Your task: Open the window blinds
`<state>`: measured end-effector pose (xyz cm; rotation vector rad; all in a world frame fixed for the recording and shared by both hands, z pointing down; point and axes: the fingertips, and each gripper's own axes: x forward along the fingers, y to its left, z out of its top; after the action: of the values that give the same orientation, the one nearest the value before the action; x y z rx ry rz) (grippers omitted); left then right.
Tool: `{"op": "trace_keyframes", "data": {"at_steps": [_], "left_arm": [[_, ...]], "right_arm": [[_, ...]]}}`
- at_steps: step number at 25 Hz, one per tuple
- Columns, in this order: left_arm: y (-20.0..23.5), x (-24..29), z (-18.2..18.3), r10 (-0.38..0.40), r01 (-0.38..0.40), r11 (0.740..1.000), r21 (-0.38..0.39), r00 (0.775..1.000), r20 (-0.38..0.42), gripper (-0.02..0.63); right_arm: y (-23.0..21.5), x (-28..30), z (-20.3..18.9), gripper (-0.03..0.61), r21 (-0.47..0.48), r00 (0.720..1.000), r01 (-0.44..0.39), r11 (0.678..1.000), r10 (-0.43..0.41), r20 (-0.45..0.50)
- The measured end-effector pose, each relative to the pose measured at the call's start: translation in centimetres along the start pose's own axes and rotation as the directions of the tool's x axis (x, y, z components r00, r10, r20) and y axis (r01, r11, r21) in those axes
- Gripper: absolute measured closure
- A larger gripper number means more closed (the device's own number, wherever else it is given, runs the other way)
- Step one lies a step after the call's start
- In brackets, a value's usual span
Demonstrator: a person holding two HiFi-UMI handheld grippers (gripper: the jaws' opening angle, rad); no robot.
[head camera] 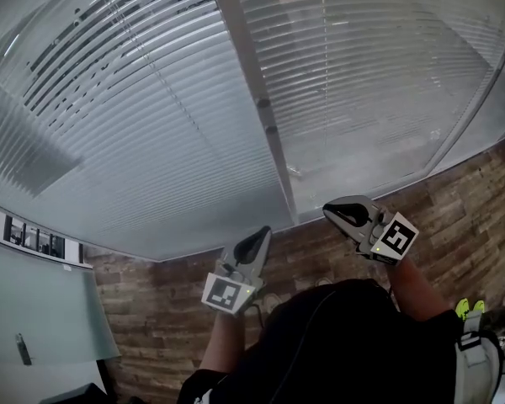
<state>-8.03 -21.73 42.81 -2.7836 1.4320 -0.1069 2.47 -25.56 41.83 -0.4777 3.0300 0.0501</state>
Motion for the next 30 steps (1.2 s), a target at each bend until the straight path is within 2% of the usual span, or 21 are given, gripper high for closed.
{"op": "trace_keyframes", "data": {"at_steps": [6, 12, 17, 24, 30], "left_arm": [[0.2, -0.8, -0.3, 0.037, -0.037, 0.999, -0.009, 0.999, -0.024, 0.609], [0.4, -1.2, -0.4, 0.04, -0.04, 0.999, -0.006, 0.999, -0.03, 0.609], [0.4, -1.3, -0.4, 0.043, -0.043, 0.999, -0.005, 0.999, -0.031, 0.609], [0.4, -0.8, -0.2, 0.031, -0.032, 0.999, -0.034, 0.999, -0.021, 0.609], [0.4, -0.2, -0.3, 0.024, -0.025, 1.0, -0.019, 0.999, -0.033, 0.609]], "right_arm": [[0.6, 1.1, -0.2, 0.572, 0.022, 0.999, -0.046, 0.999, 0.046, 0.003], [1.2, 1.7, 0.1, 0.572, -0.019, 0.998, -0.067, 0.998, 0.067, -0.002], [1.1, 1.7, -0.1, 0.574, -0.042, 0.998, -0.07, 0.997, 0.07, -0.006], [0.7, 1.5, -0.2, 0.574, -0.033, 0.998, -0.062, 0.998, 0.062, -0.004], [0.4, 1.1, -0.6, 0.572, -0.012, 0.998, -0.056, 0.998, 0.056, -0.024]]}}
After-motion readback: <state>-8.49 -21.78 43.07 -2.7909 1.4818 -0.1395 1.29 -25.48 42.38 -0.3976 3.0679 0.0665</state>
